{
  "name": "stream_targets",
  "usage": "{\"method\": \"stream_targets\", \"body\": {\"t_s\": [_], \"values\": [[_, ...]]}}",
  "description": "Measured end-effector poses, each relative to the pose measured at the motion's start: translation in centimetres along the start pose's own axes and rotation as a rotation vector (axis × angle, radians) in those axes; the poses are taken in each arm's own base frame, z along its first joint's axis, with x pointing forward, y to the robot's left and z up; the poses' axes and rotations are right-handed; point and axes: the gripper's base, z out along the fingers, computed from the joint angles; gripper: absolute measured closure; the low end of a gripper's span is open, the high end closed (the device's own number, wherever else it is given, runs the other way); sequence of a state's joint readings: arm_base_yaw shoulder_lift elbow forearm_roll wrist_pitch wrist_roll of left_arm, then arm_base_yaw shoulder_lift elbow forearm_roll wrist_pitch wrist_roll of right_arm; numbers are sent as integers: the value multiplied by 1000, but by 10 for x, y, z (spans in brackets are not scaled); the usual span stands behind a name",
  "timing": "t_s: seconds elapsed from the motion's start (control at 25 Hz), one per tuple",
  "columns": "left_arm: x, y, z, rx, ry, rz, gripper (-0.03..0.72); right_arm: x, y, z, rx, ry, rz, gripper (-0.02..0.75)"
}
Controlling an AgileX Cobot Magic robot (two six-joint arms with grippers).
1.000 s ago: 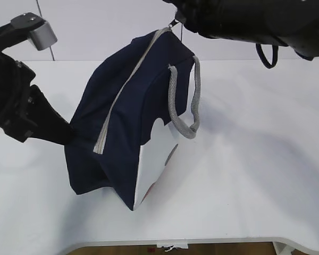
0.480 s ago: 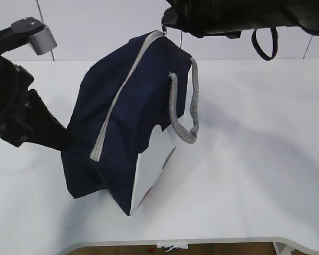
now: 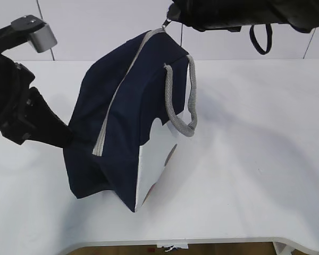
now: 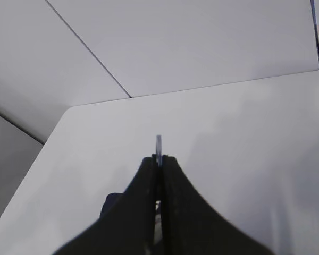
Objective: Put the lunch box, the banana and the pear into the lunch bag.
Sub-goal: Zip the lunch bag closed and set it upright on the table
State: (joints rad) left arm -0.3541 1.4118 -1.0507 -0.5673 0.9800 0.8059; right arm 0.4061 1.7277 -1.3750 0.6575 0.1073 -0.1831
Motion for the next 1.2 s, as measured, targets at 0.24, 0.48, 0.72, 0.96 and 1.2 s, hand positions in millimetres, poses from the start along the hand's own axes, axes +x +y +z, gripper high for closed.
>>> {"method": "stream_targets", "body": {"t_s": [0.24, 0.48, 0.72, 0.96, 1.2], "values": [[0, 0, 0, 0, -3, -1, 697, -7, 6, 15, -30, 33, -5, 748], [0, -1, 0, 13, 1, -13, 697, -1, 8, 14, -56, 148, -9, 748], [0, -2, 0, 19, -3, -108, 596, 11, 10, 11, -82, 273, -1, 748], [-2, -7, -11, 6, -44, -189, 356, 18, 16, 8, -146, 364, 17, 748], [-20, -12, -38, -52, -184, -203, 307, 23, 19, 5, -181, 427, 12, 748]]}}
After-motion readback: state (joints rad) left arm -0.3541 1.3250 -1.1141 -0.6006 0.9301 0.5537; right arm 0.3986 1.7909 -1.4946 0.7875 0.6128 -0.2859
